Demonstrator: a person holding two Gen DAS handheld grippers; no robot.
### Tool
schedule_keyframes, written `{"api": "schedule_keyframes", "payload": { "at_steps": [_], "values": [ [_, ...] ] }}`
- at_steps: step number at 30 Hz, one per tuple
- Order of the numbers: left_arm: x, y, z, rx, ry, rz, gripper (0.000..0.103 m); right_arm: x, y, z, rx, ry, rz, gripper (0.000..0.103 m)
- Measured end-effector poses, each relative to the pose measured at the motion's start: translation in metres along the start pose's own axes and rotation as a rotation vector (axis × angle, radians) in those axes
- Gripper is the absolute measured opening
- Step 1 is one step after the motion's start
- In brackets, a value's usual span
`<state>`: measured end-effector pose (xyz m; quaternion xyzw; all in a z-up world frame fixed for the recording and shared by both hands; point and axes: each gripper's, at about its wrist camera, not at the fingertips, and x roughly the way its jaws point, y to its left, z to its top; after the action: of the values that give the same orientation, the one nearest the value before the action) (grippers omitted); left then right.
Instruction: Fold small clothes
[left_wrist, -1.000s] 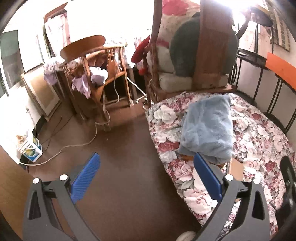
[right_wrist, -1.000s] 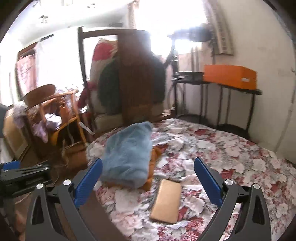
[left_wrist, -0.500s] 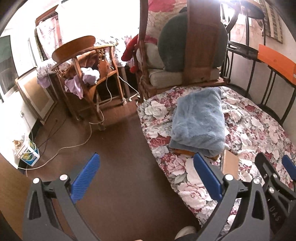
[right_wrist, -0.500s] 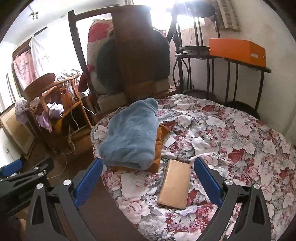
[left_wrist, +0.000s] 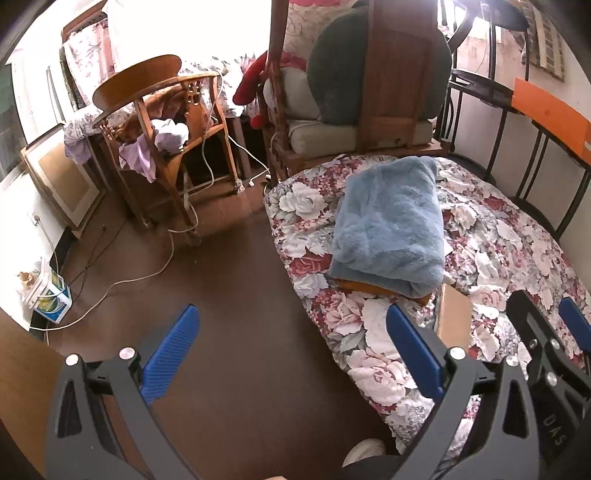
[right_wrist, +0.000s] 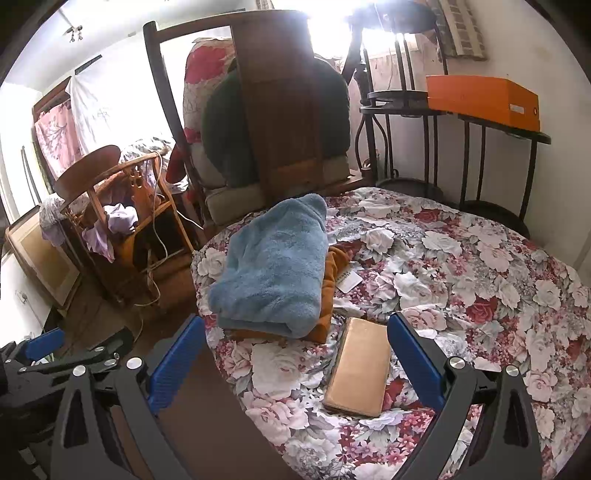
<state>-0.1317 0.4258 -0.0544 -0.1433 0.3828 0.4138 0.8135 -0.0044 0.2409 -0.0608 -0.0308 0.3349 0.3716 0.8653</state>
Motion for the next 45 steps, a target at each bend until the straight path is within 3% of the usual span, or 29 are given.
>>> {"api": "schedule_keyframes", "payload": {
  "at_steps": [45],
  "values": [
    [0.001, -0.0021, -0.0052, -0.013, 0.014, -0.014, 0.099, -0.0071, -0.0015, -0.0042, -0.028, -0.009, -0.008, 0.099]
  ]
}}
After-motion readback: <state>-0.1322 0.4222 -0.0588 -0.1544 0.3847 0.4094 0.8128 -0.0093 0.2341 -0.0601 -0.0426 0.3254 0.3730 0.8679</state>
